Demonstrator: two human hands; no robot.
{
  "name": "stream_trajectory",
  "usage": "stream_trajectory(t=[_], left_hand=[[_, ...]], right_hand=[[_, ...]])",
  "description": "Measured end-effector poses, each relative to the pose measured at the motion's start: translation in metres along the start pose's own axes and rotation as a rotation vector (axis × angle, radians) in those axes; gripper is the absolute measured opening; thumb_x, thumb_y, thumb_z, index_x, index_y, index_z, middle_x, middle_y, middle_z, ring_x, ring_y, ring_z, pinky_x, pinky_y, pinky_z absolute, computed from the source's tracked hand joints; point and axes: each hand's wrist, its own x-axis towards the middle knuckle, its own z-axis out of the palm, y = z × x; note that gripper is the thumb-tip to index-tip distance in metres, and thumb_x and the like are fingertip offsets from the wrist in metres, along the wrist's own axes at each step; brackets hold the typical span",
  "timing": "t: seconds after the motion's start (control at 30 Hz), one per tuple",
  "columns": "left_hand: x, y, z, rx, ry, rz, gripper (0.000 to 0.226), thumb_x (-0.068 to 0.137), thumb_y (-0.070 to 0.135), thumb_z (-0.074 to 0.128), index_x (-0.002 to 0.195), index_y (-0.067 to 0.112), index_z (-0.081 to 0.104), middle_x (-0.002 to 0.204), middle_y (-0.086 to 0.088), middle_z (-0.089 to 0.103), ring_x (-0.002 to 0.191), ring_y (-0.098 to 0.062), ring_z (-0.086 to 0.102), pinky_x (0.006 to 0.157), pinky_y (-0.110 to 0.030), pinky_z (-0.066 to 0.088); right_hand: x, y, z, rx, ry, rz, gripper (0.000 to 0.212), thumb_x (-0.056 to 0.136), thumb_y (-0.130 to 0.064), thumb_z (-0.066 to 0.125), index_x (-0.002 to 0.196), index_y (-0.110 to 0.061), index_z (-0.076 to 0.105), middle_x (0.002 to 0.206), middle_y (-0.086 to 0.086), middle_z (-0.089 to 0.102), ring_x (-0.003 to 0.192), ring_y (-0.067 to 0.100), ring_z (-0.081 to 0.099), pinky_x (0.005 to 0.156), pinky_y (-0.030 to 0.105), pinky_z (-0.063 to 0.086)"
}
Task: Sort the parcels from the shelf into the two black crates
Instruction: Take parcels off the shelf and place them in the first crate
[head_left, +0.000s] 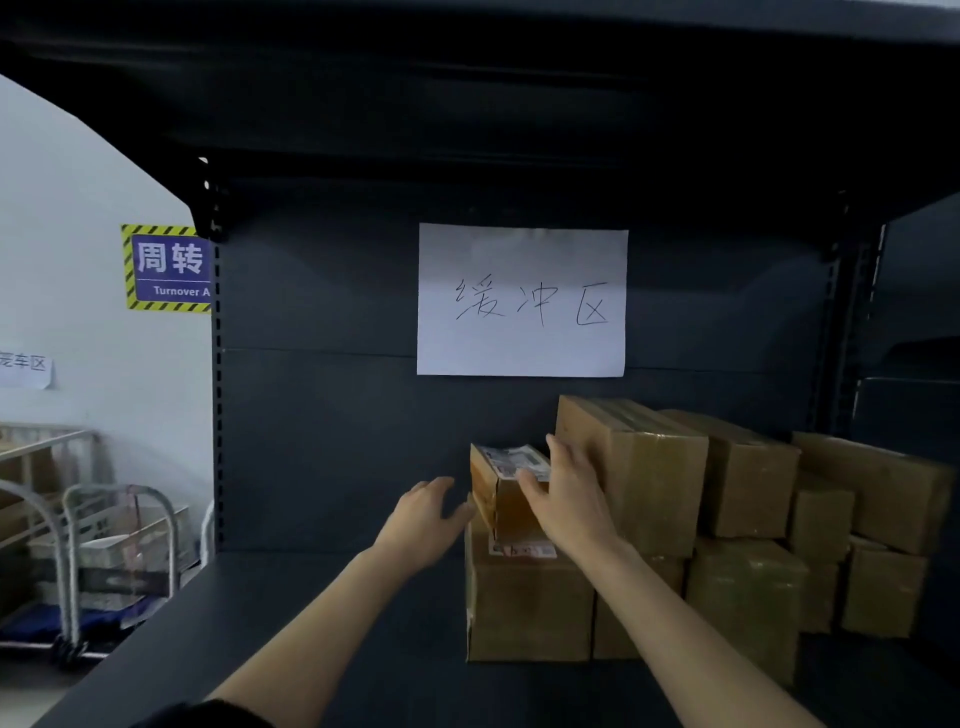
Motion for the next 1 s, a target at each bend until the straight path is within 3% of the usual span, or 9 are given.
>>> stream_trajectory(t=[0.2, 0.27, 0.37, 0.5, 0.6, 0.73, 0.83, 0.93, 1.0], left_hand=[[0.028, 0.01, 0.012, -0.276, -0.085, -0.05, 0.051, 0.098, 0.04, 0.035, 0.136, 0.008, 0.041, 0.134, -0.008, 0.053, 0.123, -0.022, 0.049, 0.09, -0.022, 0.036], [0.037, 0.007, 0.018, -0.43, -0.103, -0.091, 0.054, 0.097, 0.047, 0.032, 0.132, 0.01, 0.049, 0.125, -0.008, 0.06, 0.115, -0.022, 0.055, 0.095, -0.026, 0.041], [0.043, 0.001, 0.023, -0.628, -0.109, -0.154, 0.055, 0.095, 0.051, 0.032, 0.13, 0.013, 0.052, 0.116, -0.008, 0.064, 0.105, -0.021, 0.06, 0.091, -0.031, 0.046], [0.034, -0.008, 0.018, -0.747, -0.017, -0.103, 0.043, 0.098, 0.036, 0.038, 0.136, 0.018, 0.044, 0.125, -0.003, 0.058, 0.111, -0.018, 0.056, 0.087, -0.026, 0.046], [0.022, -0.017, 0.008, -0.803, 0.047, -0.007, 0.039, 0.098, 0.02, 0.041, 0.136, 0.021, 0.042, 0.123, 0.003, 0.057, 0.114, -0.013, 0.053, 0.088, -0.021, 0.042], [0.004, -0.038, -0.005, -0.78, 0.06, 0.054, 0.041, 0.097, 0.014, 0.042, 0.136, 0.023, 0.037, 0.121, 0.009, 0.056, 0.116, -0.009, 0.051, 0.095, -0.021, 0.04], [-0.005, -0.053, -0.014, -0.766, 0.097, 0.058, 0.042, 0.096, 0.011, 0.042, 0.135, 0.025, 0.036, 0.121, 0.011, 0.056, 0.119, -0.008, 0.05, 0.104, -0.03, 0.039], [-0.009, -0.063, -0.017, -0.741, 0.094, 0.056, 0.044, 0.095, 0.005, 0.042, 0.135, 0.023, 0.037, 0.119, 0.014, 0.056, 0.116, -0.005, 0.052, 0.1, -0.026, 0.042], [-0.015, -0.076, -0.02, -0.701, 0.096, 0.055, 0.046, 0.094, 0.006, 0.046, 0.136, 0.023, 0.037, 0.123, 0.014, 0.057, 0.12, -0.006, 0.052, 0.1, -0.027, 0.043]], right_hand=[[0.021, 0.011, 0.021, 0.147, -0.038, 0.231, 0.063, 0.096, -0.043, 0.042, 0.146, -0.009, 0.023, 0.148, 0.012, 0.034, 0.134, 0.026, 0.037, 0.108, 0.036, 0.035], [0.018, 0.013, 0.027, 0.294, -0.08, 0.31, 0.064, 0.097, -0.044, 0.037, 0.146, -0.007, 0.022, 0.148, 0.012, 0.035, 0.135, 0.026, 0.035, 0.108, 0.033, 0.031], [0.013, 0.013, 0.034, 0.398, -0.079, 0.364, 0.057, 0.097, -0.046, 0.033, 0.137, -0.005, 0.04, 0.135, 0.013, 0.05, 0.123, 0.026, 0.048, 0.1, 0.034, 0.039], [0.005, 0.008, 0.04, 0.479, -0.052, 0.283, 0.039, 0.098, -0.038, 0.038, 0.126, -0.014, 0.049, 0.12, 0.006, 0.058, 0.104, 0.019, 0.056, 0.091, 0.035, 0.049], [-0.005, 0.002, 0.047, 0.535, -0.06, 0.178, 0.04, 0.096, -0.034, 0.045, 0.133, -0.019, 0.042, 0.119, -0.005, 0.054, 0.106, 0.01, 0.053, 0.082, 0.021, 0.047], [-0.013, -0.011, 0.061, 0.503, -0.055, 0.111, 0.042, 0.093, -0.033, 0.051, 0.133, -0.024, 0.039, 0.123, -0.009, 0.054, 0.116, 0.01, 0.051, 0.097, 0.031, 0.045], [-0.017, -0.027, 0.066, 0.507, -0.086, 0.062, 0.043, 0.094, -0.027, 0.051, 0.134, -0.02, 0.038, 0.122, -0.006, 0.053, 0.106, 0.003, 0.047, 0.08, 0.013, 0.041], [-0.016, -0.033, 0.07, 0.511, -0.088, 0.044, 0.044, 0.094, -0.024, 0.052, 0.135, -0.018, 0.037, 0.123, -0.007, 0.051, 0.103, 0.0, 0.042, 0.067, 0.006, 0.037], [-0.019, -0.038, 0.079, 0.509, -0.129, 0.034, 0.047, 0.092, -0.023, 0.055, 0.135, -0.02, 0.036, 0.122, -0.01, 0.049, 0.108, 0.001, 0.044, 0.067, 0.005, 0.038]])
